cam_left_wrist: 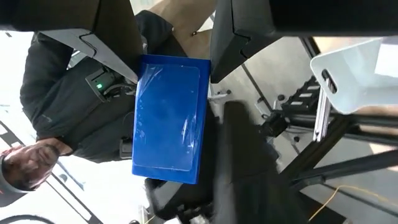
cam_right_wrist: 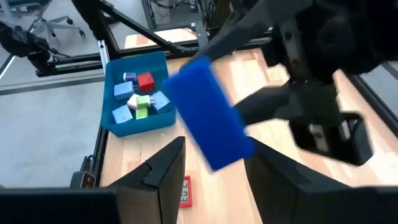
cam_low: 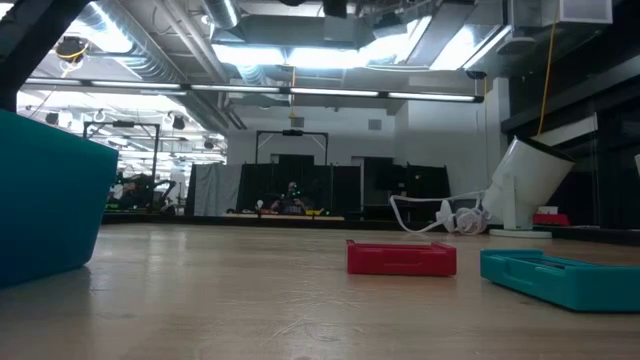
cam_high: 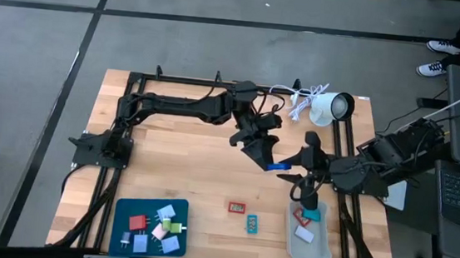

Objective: Pick & Place Office items
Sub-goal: Put the blue digital clock into the gray bin

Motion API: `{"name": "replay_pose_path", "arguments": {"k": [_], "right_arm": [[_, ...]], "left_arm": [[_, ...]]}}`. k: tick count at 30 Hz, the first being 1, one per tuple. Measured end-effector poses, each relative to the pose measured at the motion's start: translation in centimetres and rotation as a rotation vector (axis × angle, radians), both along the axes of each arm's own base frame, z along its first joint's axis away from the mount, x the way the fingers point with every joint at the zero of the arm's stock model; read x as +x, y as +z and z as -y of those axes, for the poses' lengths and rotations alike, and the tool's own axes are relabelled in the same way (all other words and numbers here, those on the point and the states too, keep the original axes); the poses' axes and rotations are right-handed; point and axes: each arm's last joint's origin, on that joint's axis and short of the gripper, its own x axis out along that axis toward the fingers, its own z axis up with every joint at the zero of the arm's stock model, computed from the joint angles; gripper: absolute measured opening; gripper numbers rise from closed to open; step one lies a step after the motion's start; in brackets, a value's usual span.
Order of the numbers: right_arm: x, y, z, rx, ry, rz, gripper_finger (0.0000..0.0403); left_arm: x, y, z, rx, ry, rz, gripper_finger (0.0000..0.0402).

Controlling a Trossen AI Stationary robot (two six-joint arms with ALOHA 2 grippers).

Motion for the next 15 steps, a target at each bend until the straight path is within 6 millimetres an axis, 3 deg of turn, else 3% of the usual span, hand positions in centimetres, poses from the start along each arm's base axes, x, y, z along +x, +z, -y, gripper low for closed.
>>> {"name": "replay_pose_path", "arguments": {"k": [15], "right_arm": [[0.5,0.4,0.2,0.032,0.035,0.029,0.0158]], "left_arm": [[0.3,-1.1,-0.5,0.005,-0.002,-0.049,0.0152]]}}
